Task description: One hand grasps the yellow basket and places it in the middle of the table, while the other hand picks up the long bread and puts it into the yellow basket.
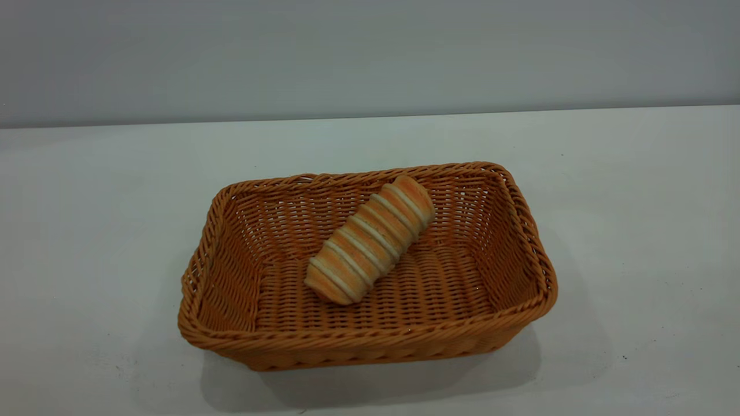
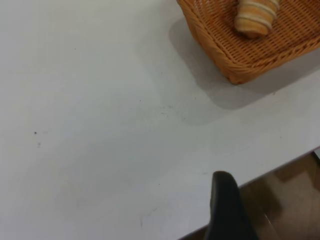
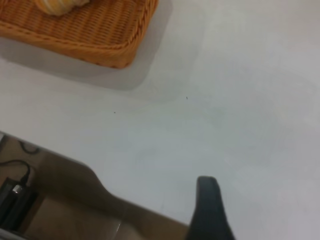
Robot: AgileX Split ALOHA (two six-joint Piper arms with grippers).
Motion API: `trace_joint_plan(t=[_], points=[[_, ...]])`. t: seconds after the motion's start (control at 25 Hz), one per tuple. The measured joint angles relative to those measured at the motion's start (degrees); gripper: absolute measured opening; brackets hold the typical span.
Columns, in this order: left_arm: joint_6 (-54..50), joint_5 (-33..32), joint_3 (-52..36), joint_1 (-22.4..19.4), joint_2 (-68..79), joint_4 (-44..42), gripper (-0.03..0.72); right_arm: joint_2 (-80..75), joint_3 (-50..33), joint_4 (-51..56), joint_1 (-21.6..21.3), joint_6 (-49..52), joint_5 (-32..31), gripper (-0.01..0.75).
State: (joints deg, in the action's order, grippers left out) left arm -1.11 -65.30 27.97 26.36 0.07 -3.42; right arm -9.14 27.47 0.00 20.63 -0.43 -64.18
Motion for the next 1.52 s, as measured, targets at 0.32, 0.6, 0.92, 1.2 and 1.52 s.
trace_joint_plan(t=[0.32, 0.6, 0.92, 1.2, 1.52], points=[[0.0, 0.1, 0.0, -1.7, -1.1, 0.0, 0.513, 2.5, 0.0, 0.0, -2.8, 0.0, 0.0, 0.544], [0.0, 0.1, 0.0, -17.2, -1.2, 0.0, 0.513, 4.1, 0.0, 0.0, -12.7, 0.0, -0.1, 0.544], [0.1, 0.1, 0.0, -23.2, -1.2, -0.1, 0.513, 4.1, 0.0, 0.0, -18.5, 0.0, -0.1, 0.544], [0.1, 0.1, 0.0, -24.5, -1.2, -0.1, 0.513, 4.1, 0.0, 0.0, -18.8, 0.0, -0.1, 0.544], [0.1, 0.1, 0.0, -24.5, -1.2, -0.1, 0.513, 4.1, 0.0, 0.0, -19.7, 0.0, -0.1, 0.544]])
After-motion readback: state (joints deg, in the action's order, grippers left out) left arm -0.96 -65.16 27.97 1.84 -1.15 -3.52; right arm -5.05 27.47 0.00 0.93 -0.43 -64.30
